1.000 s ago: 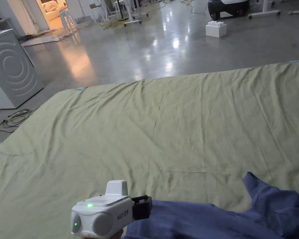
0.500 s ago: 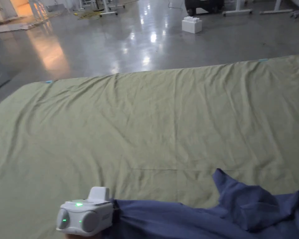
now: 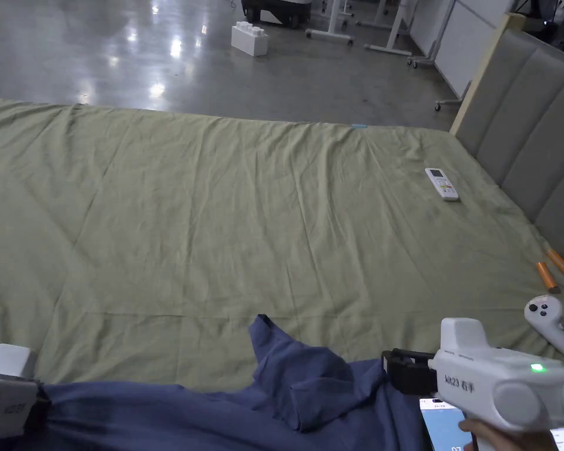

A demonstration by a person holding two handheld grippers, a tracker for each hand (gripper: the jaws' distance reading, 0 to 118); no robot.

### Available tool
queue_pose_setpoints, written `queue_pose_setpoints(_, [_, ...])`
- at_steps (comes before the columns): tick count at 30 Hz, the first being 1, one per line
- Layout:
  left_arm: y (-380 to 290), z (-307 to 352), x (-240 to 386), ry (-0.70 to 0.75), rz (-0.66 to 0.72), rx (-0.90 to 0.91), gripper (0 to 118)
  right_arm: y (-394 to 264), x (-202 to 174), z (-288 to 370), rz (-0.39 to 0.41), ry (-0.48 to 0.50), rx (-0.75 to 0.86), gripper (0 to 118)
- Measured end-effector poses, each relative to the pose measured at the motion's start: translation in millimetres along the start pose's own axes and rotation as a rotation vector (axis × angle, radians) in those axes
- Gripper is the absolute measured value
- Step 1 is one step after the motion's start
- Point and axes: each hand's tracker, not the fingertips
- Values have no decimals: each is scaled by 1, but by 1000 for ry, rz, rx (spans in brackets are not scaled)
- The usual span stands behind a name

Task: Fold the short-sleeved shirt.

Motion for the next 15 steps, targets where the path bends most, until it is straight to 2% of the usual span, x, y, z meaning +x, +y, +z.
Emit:
queue_pose_setpoints(2, [0, 1, 0, -6, 10, -1, 11, 1, 15, -31, -118, 7, -98, 94])
queue_pose_setpoints(4, [1, 2, 1, -4, 5, -4, 11, 1, 22, -50, -155, -25, -112, 92])
queue_pose_setpoints(6, [1, 3, 2, 2, -4, -4, 11, -2, 23, -59, -131, -13, -128, 73])
queue_pose_setpoints(7, [1, 2, 2, 3, -7, -4, 11, -5, 20, -60, -104, -15, -139, 69])
queue_pose_setpoints(8, [1, 3, 3, 4, -9, -2, 11, -7, 14, -56, -35, -64, -127, 60])
queue_pose_setpoints(9, [-1, 4, 2, 4, -7, 1, 11, -10, 8, -48, 8, -61, -90, 37])
queue_pose_setpoints(10, [-2, 5, 2, 4, -3, 6, 11, -12, 4, -44, 20, -38, -83, 19])
queue_pose_setpoints(12, [-2, 2, -1, 2, 17, 15, 11, -14, -2, -38, 47, -63, -77, 8])
queue_pose_setpoints(13, [2, 5, -4, -7, 69, 2, 11, -14, -1, -37, 42, -56, -76, 6])
queue_pose_setpoints(14, [6, 9, -8, -21, 112, -14, 11, -12, 2, -32, 22, -40, -69, 6])
queue_pose_setpoints(15, [9, 17, -11, -33, 141, -4, 9, -11, 5, -25, -45, 20, -46, 6])
